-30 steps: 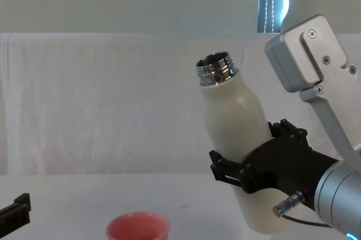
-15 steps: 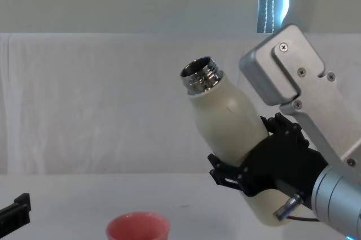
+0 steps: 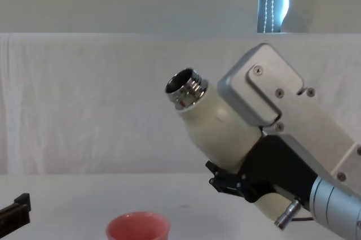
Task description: Grasp the thermos with one hand and pour water into the cup lid.
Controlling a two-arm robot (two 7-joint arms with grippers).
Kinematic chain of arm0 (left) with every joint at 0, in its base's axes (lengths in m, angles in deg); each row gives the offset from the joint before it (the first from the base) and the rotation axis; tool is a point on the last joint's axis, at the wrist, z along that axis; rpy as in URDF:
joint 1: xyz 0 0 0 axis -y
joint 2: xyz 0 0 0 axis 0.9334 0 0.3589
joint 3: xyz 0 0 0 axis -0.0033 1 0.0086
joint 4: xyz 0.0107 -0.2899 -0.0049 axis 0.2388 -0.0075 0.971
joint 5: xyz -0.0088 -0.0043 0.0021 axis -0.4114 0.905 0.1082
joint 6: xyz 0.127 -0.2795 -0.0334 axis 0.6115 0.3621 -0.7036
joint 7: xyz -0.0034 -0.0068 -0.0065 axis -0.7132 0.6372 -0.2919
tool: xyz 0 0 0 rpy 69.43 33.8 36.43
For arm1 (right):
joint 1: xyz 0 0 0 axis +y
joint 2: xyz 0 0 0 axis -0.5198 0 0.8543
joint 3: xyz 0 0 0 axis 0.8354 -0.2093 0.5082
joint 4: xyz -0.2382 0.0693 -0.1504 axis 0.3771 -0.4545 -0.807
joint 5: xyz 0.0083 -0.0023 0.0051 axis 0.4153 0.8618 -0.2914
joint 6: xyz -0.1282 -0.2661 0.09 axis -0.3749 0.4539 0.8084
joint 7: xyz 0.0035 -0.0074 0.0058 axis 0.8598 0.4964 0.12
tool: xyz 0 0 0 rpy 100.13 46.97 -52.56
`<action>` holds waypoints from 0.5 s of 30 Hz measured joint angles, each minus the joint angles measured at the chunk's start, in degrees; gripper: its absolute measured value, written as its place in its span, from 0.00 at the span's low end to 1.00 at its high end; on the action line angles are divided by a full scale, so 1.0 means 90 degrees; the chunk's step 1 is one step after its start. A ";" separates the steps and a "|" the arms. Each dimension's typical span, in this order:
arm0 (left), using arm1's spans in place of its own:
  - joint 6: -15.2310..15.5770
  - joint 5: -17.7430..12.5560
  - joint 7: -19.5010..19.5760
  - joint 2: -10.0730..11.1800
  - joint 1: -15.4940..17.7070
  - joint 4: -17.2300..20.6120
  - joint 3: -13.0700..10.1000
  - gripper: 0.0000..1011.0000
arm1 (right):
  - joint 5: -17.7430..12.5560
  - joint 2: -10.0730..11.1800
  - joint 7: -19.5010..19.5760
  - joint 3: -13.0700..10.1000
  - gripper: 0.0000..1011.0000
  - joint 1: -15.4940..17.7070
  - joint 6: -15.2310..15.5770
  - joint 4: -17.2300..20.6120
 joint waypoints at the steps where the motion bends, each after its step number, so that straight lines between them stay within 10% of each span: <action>1: 0.0000 0.0000 0.0000 0.0000 0.0000 0.0000 0.0000 0.99 | 0.0080 0.0024 0.0000 0.0030 0.95 -0.0014 0.0008 -0.0006; 15: 0.0000 0.0000 0.0000 0.0000 0.0000 0.0000 0.0000 0.99 | 0.0900 0.0291 0.0083 0.0313 0.95 -0.0203 0.0094 -0.0149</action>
